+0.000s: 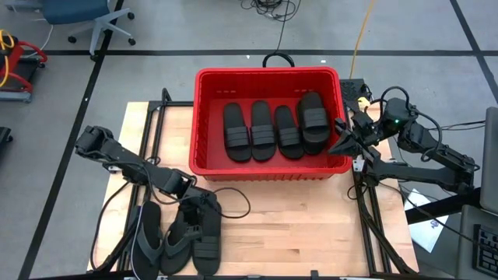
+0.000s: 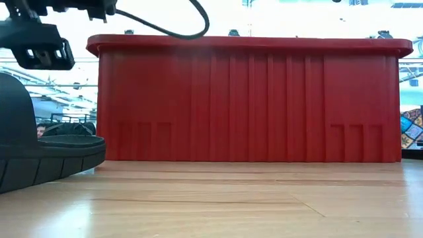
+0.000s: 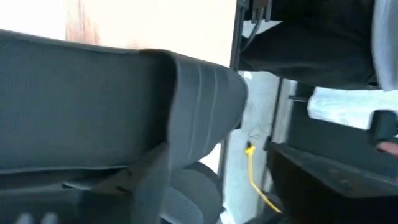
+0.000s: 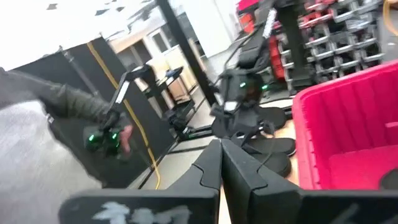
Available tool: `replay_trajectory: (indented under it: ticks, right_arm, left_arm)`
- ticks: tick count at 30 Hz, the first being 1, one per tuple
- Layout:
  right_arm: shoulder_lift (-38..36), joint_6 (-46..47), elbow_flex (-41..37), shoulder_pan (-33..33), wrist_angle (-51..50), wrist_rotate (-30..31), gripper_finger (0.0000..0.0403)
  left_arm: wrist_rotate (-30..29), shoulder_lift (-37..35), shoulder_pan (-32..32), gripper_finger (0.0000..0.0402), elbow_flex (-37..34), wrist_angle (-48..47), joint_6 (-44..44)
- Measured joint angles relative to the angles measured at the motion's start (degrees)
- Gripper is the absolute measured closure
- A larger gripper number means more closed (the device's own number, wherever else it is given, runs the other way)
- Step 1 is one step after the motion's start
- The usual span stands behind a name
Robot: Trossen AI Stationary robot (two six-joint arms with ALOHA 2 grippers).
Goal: Pick and place slides into bin
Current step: Put the black slide into the red bin
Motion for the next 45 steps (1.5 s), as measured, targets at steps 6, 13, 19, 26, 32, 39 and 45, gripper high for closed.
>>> replay_trajectory:
  ticks: [6, 13, 19, 26, 32, 39, 45]
  right_arm:
    - [0.48, 3.61, 0.00, 0.00, 1.54, 0.24, 0.0403]
    - [0.50, 2.28, 0.00, 0.00, 1.54, 0.30, 0.0403]
    - [0.50, 2.24, 0.00, 0.00, 1.50, 0.17, 0.0403]
    - [0.49, 2.12, 0.00, 0.00, 1.33, -0.06, 0.0403]
    - [0.48, 1.24, 0.00, 0.00, 1.30, -0.24, 0.0403]
    - [0.49, -0.20, 0.00, 0.00, 1.29, -0.31, 0.0403]
    - [0.50, -3.35, 0.00, 0.00, 1.21, -0.34, 0.0403]
  left_arm:
    - [-3.23, 0.04, 0.22, 0.0059, 0.01, 1.32, 5.85]
    - [-5.64, 2.59, 0.22, 0.0042, 0.01, 3.81, 9.28]
    - [-2.29, 7.16, 0.02, 0.0072, 0.01, 7.36, 8.68]
    - [0.48, 11.46, -1.32, 0.0115, 0.01, 10.27, 6.49]
    - [0.92, 13.88, -2.01, 0.0177, 0.01, 12.23, 5.61]
    - [2.60, 14.05, -2.03, 0.0366, 0.56, 16.31, 5.76]
    - [2.92, 14.05, -2.12, 0.0380, 4.39, 16.37, 6.44]
